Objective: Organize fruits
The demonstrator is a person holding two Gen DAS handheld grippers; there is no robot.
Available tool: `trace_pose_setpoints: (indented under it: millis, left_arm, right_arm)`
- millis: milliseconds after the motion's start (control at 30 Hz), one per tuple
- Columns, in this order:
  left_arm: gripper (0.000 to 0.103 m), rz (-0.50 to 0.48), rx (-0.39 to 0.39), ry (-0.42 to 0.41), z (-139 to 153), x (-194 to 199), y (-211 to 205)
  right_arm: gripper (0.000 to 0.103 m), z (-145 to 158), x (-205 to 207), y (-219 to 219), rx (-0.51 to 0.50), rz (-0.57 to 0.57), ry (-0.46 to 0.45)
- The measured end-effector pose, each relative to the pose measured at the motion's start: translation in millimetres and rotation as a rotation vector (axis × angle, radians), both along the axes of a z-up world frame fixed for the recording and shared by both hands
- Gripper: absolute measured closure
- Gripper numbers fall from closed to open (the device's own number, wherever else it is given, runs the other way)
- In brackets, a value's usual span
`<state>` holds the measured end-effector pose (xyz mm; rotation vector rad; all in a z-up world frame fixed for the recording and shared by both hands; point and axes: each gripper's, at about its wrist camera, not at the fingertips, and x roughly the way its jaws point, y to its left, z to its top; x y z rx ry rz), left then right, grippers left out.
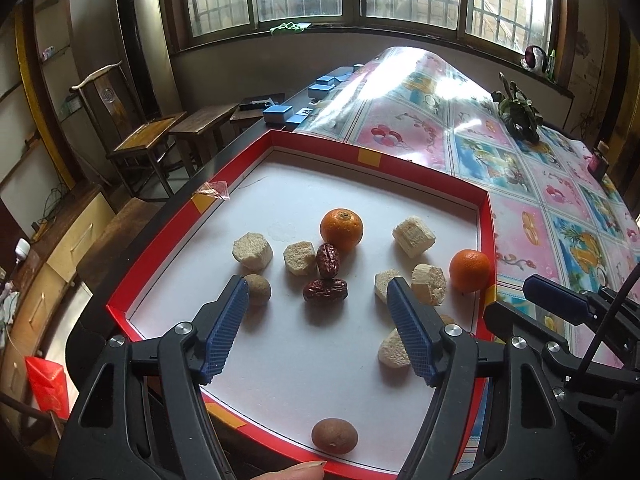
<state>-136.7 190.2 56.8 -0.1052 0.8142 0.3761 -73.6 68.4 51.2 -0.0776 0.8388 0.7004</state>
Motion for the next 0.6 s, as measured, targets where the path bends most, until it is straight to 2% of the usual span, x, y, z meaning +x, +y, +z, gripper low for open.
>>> trace_pose_setpoints:
  millis: [600]
  left_arm:
    - [0.031,-0.003,0.008,-0.018,3.6,-4.5,-4.2]
  right_arm:
    - [0.055,1.6,-2.5,-2.3,0.005,-0.001,-0.006]
